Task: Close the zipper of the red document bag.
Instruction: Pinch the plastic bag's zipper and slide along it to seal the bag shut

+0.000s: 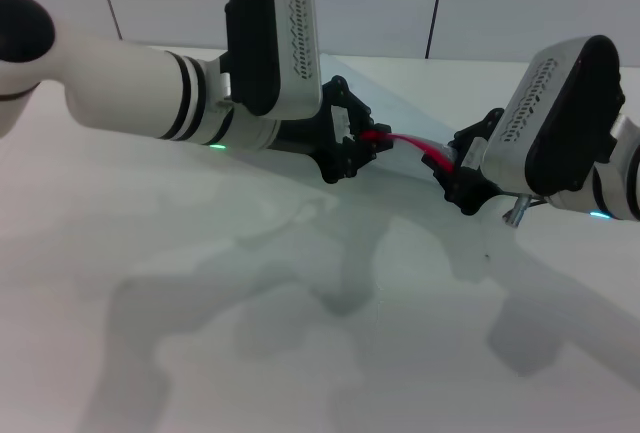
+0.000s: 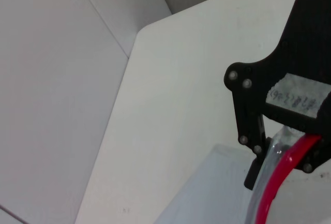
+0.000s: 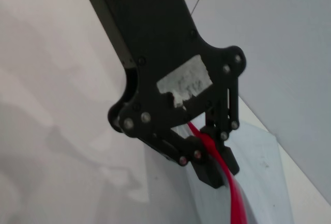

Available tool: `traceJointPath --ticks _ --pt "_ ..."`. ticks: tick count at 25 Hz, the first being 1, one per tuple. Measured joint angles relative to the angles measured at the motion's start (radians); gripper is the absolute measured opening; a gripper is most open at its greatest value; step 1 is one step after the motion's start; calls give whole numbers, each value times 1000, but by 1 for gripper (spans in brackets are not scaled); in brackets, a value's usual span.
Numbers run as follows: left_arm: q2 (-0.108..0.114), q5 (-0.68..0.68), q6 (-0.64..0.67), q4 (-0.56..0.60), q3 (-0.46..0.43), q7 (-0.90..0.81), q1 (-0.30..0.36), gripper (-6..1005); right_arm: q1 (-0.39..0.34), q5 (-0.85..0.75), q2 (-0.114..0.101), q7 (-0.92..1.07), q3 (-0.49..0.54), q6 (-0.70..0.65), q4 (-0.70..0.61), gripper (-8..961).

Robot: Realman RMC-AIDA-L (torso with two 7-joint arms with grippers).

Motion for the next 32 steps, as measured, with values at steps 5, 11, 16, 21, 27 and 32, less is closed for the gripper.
traceJointPath --ticks 5,11,16,21,27,32 --pt "1 -4 3 22 -11 -4 32 88 -4 -3 0 1 6 1 -6 74" --pt "3 -3 32 18 -14 -8 63 89 -7 -5 0 1 17 1 -13 77" --pt "4 -4 56 14 -15 -10 89 88 -9 -5 0 1 31 0 -15 80" --pt "5 2 113 -10 -42 -23 148 87 -34 -5 0 1 63 0 -45 83" --pt "2 -4 117 -19 -148 -21 208 86 -81 -5 1 0 124 3 -86 86" --pt "2 -4 113 -1 -197 -23 243 85 -108 -6 1 -4 169 4 -112 89"
